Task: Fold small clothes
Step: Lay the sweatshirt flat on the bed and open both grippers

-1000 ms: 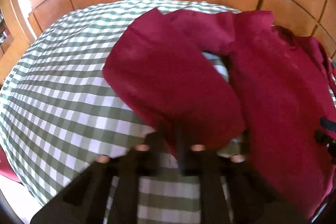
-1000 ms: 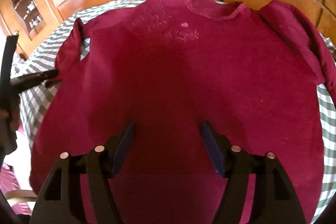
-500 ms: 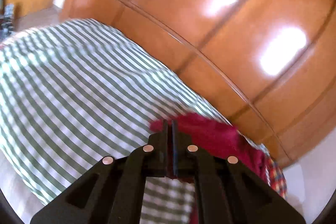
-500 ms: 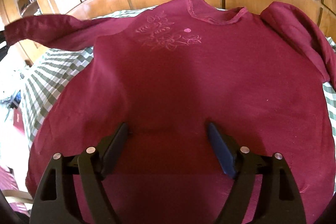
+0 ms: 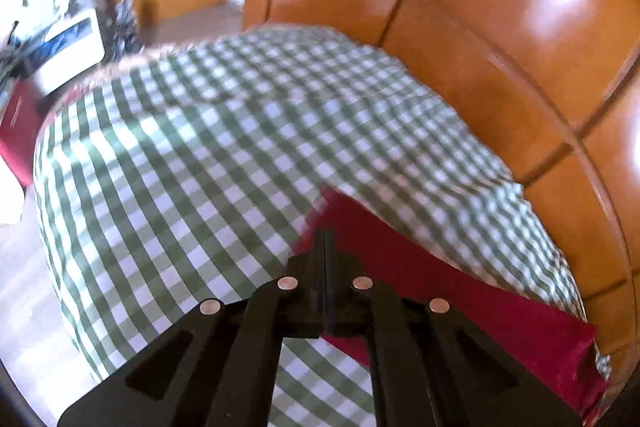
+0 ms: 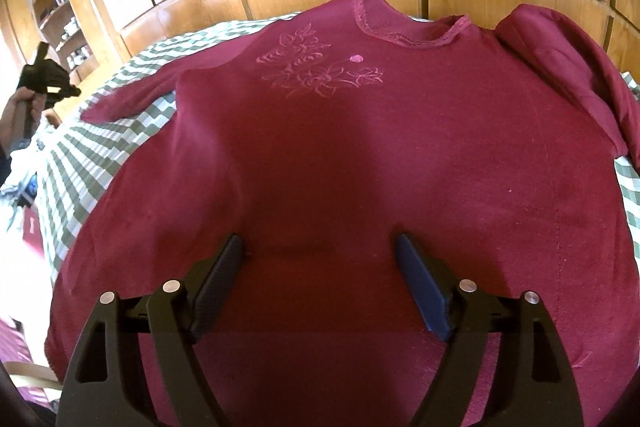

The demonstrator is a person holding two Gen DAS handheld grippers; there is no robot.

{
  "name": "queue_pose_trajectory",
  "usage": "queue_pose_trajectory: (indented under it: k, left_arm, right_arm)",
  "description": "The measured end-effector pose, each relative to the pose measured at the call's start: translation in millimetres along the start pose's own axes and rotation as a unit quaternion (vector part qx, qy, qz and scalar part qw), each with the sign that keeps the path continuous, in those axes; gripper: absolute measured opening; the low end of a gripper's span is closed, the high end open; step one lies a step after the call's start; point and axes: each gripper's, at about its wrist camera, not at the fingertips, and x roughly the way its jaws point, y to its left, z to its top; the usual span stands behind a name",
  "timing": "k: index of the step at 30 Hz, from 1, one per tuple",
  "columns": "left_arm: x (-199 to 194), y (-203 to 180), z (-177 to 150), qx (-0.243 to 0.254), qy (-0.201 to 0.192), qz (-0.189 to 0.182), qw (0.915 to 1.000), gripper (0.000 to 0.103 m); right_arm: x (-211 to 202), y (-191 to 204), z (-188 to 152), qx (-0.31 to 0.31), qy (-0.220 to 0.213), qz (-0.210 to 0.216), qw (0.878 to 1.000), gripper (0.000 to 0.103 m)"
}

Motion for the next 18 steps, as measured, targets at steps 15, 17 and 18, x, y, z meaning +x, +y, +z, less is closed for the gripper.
queue_pose_trajectory:
  k: [15,17,18]
  left_arm:
    - [39.0,12.9,-66.0,-0.047,0.040,-0.018,0.9979,0.056]
    - [40.0,4.8,-63.0,-0.039,0.014,-0.014,0.9990,0.028]
    - [43.0,-1.1,-60.4,-0.025,0.016,-0.011,0.9995,0.006]
  right_arm:
    - [2.7,3.2,-0.1,-0.006,0.000,-0.009,1.000,0.081]
    - [3.2,4.3,0.3,-0.007,0.001,-0.013,1.000,0.081]
    - [3.3,4.5,0.4,-0.007,0.001,-0.014,1.000,0.081]
